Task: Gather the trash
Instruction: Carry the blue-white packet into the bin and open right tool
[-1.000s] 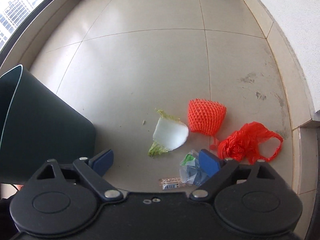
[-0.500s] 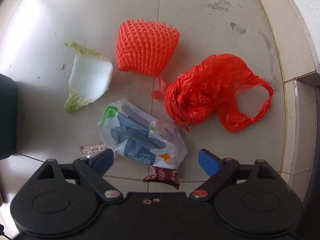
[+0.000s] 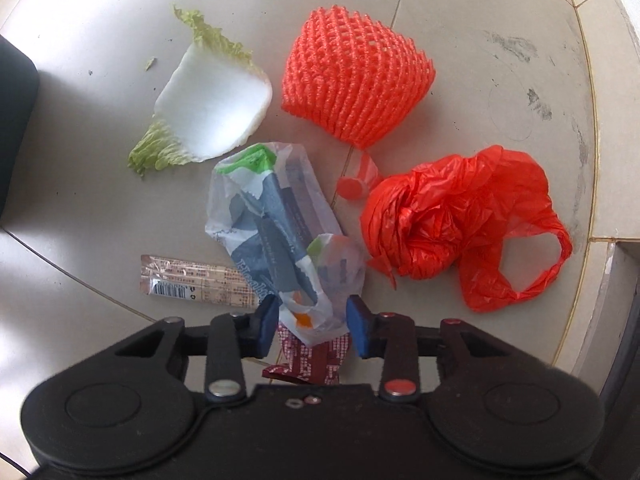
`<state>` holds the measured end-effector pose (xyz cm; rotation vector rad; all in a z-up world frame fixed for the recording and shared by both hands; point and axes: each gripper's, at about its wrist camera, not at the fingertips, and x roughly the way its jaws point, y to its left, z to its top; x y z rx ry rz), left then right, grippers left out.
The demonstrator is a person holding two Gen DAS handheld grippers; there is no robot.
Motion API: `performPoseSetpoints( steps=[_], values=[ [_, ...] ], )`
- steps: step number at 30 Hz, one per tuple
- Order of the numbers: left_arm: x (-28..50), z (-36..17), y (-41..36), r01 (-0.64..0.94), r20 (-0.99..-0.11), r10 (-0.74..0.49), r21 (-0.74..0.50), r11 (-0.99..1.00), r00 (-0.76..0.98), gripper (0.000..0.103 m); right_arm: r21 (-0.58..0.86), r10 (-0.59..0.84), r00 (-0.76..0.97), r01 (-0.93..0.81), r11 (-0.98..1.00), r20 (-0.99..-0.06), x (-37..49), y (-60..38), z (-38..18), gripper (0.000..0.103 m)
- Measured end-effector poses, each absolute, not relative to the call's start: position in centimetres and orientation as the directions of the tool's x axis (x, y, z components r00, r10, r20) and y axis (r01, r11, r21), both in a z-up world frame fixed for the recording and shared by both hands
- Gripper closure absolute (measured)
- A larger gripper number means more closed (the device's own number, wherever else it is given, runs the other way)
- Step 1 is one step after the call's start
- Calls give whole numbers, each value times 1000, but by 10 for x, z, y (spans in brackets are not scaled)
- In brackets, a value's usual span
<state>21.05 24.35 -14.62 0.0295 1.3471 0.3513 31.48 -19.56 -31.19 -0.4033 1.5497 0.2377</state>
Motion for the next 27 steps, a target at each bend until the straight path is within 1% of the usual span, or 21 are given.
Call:
performPoseSetpoints(
  steps=[3,5,7,10,15,18,22,27],
  values=[
    [210,-145,243,-229,-946,266,222,948,183,87,-110,-102,40,-416,903,-994,309,-192,-302,85],
    [209,-144,244,-231,-947,264,220,948,184,87,-126,-112,57,-424,897,-992,303,-189,-293,93],
    [209,-144,244,-231,-946,266,221,948,186,87,-137,-120,65,-421,897,-991,299,-187,-285,96],
    [209,-145,244,-231,-946,266,221,948,186,87,-151,-122,95,-425,893,-988,297,-185,-271,97],
    [208,-144,244,-235,-946,266,220,947,185,87,-144,-89,149,-420,896,-985,293,-179,-231,98],
    [209,-145,246,-242,-949,259,213,947,181,87,-131,-50,185,-453,882,-981,285,-165,-200,98],
    [210,-144,246,-242,-948,263,216,946,182,87,-72,51,248,-462,884,-967,275,-143,-146,98],
    [210,-143,246,-243,-946,266,218,945,183,87,-9,184,351,-484,875,-918,265,-106,-71,98]
  ],
)
